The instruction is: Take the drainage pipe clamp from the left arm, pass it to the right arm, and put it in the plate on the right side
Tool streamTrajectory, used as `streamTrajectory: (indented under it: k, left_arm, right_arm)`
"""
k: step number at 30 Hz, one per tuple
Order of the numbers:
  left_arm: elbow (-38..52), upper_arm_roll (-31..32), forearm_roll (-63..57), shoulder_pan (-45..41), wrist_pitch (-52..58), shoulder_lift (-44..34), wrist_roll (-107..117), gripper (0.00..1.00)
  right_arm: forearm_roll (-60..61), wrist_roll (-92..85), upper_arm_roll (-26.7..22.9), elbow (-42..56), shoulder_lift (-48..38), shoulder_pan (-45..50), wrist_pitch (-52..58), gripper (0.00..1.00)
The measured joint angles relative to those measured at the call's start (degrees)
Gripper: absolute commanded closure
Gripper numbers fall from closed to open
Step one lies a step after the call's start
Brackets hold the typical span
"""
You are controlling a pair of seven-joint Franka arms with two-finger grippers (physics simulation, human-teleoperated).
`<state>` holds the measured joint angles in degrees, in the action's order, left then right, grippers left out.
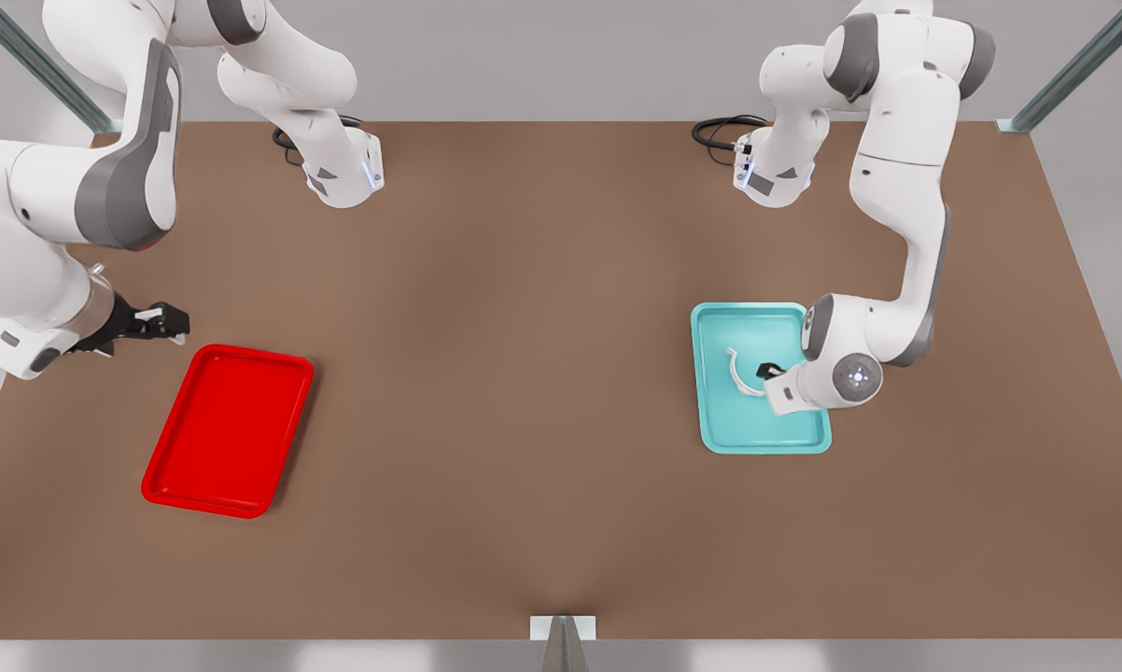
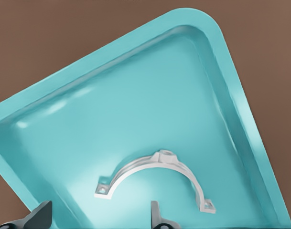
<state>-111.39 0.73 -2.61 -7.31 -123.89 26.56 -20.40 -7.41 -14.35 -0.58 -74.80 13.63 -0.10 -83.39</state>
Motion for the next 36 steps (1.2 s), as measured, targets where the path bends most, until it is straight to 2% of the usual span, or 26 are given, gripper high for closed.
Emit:
streamTrajectory:
  k: [12, 25, 26, 28, 29, 36]
  left_arm:
    - [-4.13, 0.09, -0.63, -1.67, -6.41, 2.09, -26.93, 0.00]
    - [-5.85, 0.06, -0.38, -1.91, -10.70, 3.03, -40.92, 0.00]
    - [-5.86, 0.06, -0.37, -1.87, -10.77, 3.17, -41.30, 0.10]
    - [-5.83, 0.06, -0.39, -1.75, -10.85, 3.51, -42.00, 0.41]
    - [-5.81, 0.06, -0.39, -1.70, -10.78, 3.57, -42.31, 0.46]
    - [-5.86, 0.06, -0.29, -1.75, -9.68, 3.61, -43.76, 0.47]
  right_arm:
    - [0.03, 1.64, 0.16, -0.16, 1.26, 0.33, -1.74, 0.00]
    - [0.15, 2.53, 0.05, -0.35, 1.55, 0.09, -2.19, 0.00]
    - [0.11, 2.57, 0.02, -0.32, 1.55, 0.10, -2.19, 0.00]
    - [0.12, 2.65, 0.04, -0.31, 1.55, 0.08, -2.21, 0.00]
    - [0.13, 2.69, 0.05, -0.34, 1.55, 0.09, -2.21, 0.00]
    - [0.15, 2.88, 0.06, 0.00, 1.55, 0.24, -2.45, 0.00]
